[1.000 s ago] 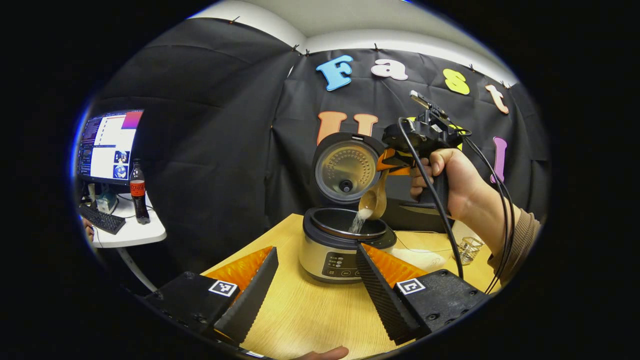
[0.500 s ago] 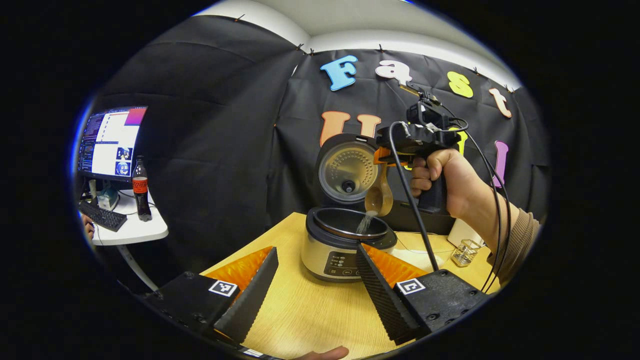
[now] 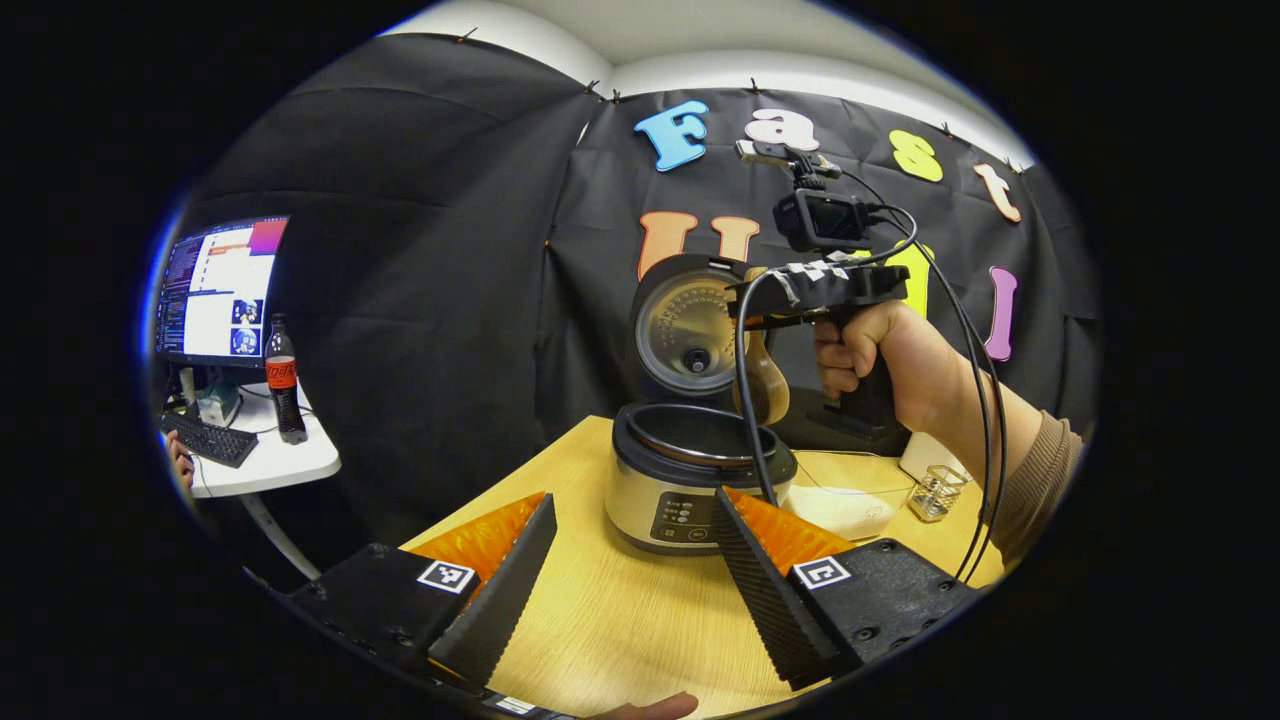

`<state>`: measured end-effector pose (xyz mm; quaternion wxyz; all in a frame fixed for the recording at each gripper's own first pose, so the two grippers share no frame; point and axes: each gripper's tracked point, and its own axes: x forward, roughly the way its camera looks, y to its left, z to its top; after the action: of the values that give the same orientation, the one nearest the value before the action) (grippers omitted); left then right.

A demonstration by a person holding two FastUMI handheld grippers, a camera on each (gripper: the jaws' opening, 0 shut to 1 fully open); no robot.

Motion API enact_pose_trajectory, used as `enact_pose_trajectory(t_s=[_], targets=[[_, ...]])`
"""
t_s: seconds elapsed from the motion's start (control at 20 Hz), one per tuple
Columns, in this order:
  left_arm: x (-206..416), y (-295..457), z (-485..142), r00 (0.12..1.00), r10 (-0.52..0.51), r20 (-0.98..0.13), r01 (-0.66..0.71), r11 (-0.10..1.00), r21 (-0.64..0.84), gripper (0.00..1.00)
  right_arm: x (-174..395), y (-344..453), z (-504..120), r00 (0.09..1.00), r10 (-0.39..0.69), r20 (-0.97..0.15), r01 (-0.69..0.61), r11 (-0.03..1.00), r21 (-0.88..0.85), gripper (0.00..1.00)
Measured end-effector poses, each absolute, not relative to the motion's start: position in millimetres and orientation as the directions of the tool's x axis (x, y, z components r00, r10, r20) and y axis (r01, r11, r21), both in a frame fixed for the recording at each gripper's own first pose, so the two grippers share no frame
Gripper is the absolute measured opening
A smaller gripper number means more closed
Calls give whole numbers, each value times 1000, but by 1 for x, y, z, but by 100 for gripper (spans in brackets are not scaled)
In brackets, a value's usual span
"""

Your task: Close the left gripper, press the button to open the rice cooker; take a wooden spoon from the chopstick holder with the right hand, scoop a spoonful of rice and pour it into the rice cooker, then put the wooden spoon back into the chopstick holder.

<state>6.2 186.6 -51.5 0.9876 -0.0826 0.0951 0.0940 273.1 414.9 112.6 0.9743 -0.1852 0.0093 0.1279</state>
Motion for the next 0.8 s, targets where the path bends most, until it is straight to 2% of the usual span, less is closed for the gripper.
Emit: enact_pose_trajectory(t_s=[0.4, 0.8], targets=[[4, 168, -51, 966, 153, -208, -180, 977, -117, 99, 276, 358, 121, 979, 199, -38, -200, 924, -324, 7], [8, 136, -44, 975, 118, -187, -139, 985, -105, 99, 275, 227, 126, 998, 57, -22, -61, 956, -287, 7]])
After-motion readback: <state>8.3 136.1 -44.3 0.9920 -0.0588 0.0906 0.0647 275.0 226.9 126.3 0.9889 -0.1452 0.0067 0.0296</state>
